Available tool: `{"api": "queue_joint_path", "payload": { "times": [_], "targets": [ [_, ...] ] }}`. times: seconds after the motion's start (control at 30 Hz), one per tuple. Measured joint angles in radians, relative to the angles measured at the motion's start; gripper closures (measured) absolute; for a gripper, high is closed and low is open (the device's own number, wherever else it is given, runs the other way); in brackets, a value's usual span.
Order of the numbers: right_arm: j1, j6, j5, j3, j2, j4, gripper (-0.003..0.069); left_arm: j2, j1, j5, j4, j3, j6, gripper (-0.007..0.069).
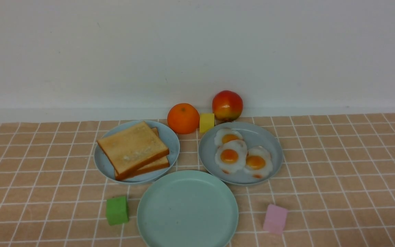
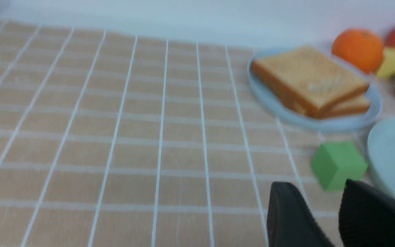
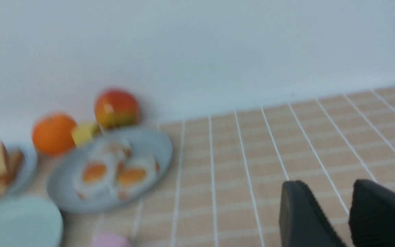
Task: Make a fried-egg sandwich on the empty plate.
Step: Use the left arm to grab a slice of bread
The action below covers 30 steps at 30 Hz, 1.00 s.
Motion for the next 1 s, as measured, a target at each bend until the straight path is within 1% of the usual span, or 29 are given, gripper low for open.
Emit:
{"api": "queue_joint_path", "payload": {
  "times": [0.07, 0.17, 0.23, 0.4, 0.63, 0.73, 0.8, 0.83, 0.87, 0.9, 0.97, 1.0],
  "targets": [
    [0.000, 0.000, -0.014, 0.000, 0.000, 0.010, 0.0419, 0.000, 0.000, -0.031, 0.000, 0.000, 0.000, 0.0386],
    [0.000, 0.000, -0.076, 0.000, 0.000, 0.025, 0.0419, 0.000, 0.000, -0.130, 0.000, 0.000, 0.000, 0.0386],
    [0.000, 0.000, -0.121, 0.000, 0.000, 0.036, 0.0419, 0.000, 0.000, -0.154, 0.000, 0.000, 0.000, 0.0386],
    [0.000, 0.000, -0.207, 0.000, 0.000, 0.039, 0.0419, 0.000, 0.000, -0.162, 0.000, 0.000, 0.000, 0.0386],
    [0.000, 0.000, -0.220, 0.000, 0.000, 0.043, 0.0419, 0.000, 0.000, -0.186, -0.007, 0.000, -0.003, 0.0386],
    [0.000, 0.026, -0.253, 0.000, 0.000, 0.043, 0.0419, 0.000, 0.000, -0.322, -0.072, 0.000, -0.088, 0.0386],
    [0.000, 0.049, -0.274, -0.008, 0.000, 0.043, 0.0419, 0.000, 0.000, -0.483, -0.132, 0.000, -0.205, 0.0386],
    [0.000, 0.052, -0.275, -0.010, 0.000, 0.043, 0.0419, 0.000, 0.000, -0.499, -0.137, 0.000, -0.215, 0.0386],
    [0.000, 0.064, -0.278, -0.031, 0.000, 0.043, 0.0419, 0.000, 0.000, -0.610, -0.162, 0.000, -0.269, 0.0386],
    [0.000, 0.070, -0.278, -0.053, 0.000, 0.044, 0.0419, 0.000, 0.000, -0.680, -0.177, 0.000, -0.306, 0.0386],
    [0.000, 0.077, -0.279, -0.097, 0.000, 0.044, 0.0419, 0.000, 0.000, -0.755, -0.191, -0.010, -0.354, 0.0386],
    [0.000, 0.078, -0.280, -0.128, 0.000, 0.044, 0.0419, 0.000, 0.000, -0.760, -0.190, -0.029, -0.371, 0.0386]
  ]
}}
